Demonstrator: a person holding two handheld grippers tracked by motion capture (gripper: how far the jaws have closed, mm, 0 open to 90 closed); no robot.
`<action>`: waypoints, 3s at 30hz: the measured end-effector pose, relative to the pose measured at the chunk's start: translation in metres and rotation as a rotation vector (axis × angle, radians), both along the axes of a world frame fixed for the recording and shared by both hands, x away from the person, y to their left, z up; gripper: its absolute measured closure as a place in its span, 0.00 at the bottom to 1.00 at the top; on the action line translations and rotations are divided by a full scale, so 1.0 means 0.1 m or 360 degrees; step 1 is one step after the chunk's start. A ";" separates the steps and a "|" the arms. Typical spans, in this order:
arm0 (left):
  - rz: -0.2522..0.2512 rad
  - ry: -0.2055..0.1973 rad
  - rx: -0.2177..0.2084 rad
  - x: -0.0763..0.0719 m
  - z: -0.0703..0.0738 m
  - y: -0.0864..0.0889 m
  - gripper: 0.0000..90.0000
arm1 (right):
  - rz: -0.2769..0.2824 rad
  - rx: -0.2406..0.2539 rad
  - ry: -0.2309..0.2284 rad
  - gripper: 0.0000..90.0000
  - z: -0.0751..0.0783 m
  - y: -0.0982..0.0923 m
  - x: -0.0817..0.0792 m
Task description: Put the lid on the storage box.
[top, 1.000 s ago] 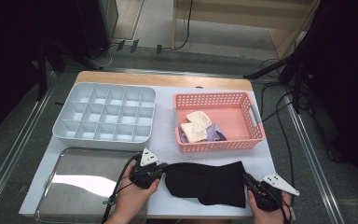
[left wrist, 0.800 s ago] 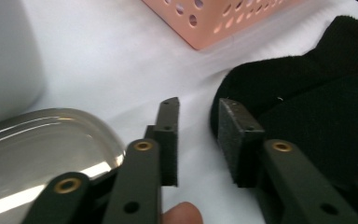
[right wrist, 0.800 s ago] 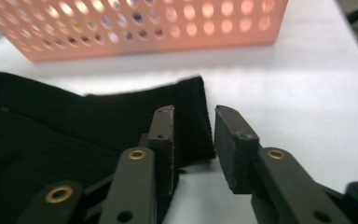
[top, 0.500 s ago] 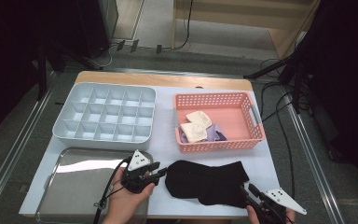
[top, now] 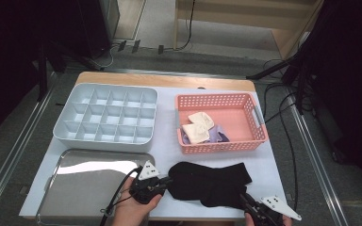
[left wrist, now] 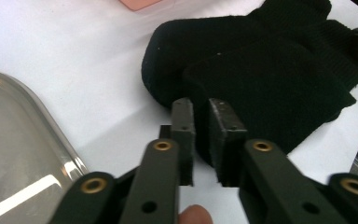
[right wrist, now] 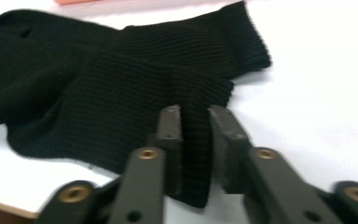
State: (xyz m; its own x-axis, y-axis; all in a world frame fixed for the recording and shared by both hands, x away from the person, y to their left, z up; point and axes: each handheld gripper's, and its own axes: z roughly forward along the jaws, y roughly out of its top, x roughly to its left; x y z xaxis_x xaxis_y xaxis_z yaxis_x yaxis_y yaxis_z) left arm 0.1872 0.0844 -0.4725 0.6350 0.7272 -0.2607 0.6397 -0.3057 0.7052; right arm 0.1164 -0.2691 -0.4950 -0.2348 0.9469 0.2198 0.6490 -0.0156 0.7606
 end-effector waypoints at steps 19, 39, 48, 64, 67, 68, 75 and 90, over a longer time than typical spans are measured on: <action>0.0033 -0.0042 -0.0096 0.13 0.15 -0.05 0.98 | -0.0008 -0.0043 -0.0172 0.90 0.36 -0.16 0.31; 0.0207 -0.0024 0.0078 0.29 0.04 -0.16 0.57 | -0.0067 0.0039 -0.0096 0.65 0.05 -0.30 0.50; 0.0081 0.0096 0.0063 0.31 0.00 -0.21 0.93 | -0.0035 0.0044 -0.0052 0.83 -0.03 -0.18 0.54; 0.0026 0.0074 0.0010 0.27 0.02 -0.15 0.87 | -0.0152 0.0065 -0.0158 0.68 0.08 -0.33 0.45; 0.0027 0.0069 -0.0009 0.28 0.03 -0.14 0.93 | -0.0180 0.0092 -0.0265 0.78 0.19 -0.29 0.37; 0.0023 0.0065 -0.0008 0.28 0.03 -0.15 0.94 | -0.0149 0.0098 -0.0284 0.83 0.22 -0.26 0.35; 0.0042 0.0055 -0.0015 0.28 0.01 -0.18 0.95 | 0.0163 0.0181 -0.0224 0.93 0.22 0.29 0.34; 0.0080 0.0035 0.0007 0.29 0.01 -0.18 0.86 | 0.0285 0.0095 -0.0117 0.88 0.06 0.44 0.33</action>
State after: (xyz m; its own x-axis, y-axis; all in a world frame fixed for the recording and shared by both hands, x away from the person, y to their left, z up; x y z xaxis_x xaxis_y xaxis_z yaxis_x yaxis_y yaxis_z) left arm 0.2161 0.0667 -0.4714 0.5918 0.7592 -0.2710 0.6695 -0.2757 0.6898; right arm 0.1493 -0.2252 -0.4893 -0.4158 0.8743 0.2503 0.5881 0.0486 0.8073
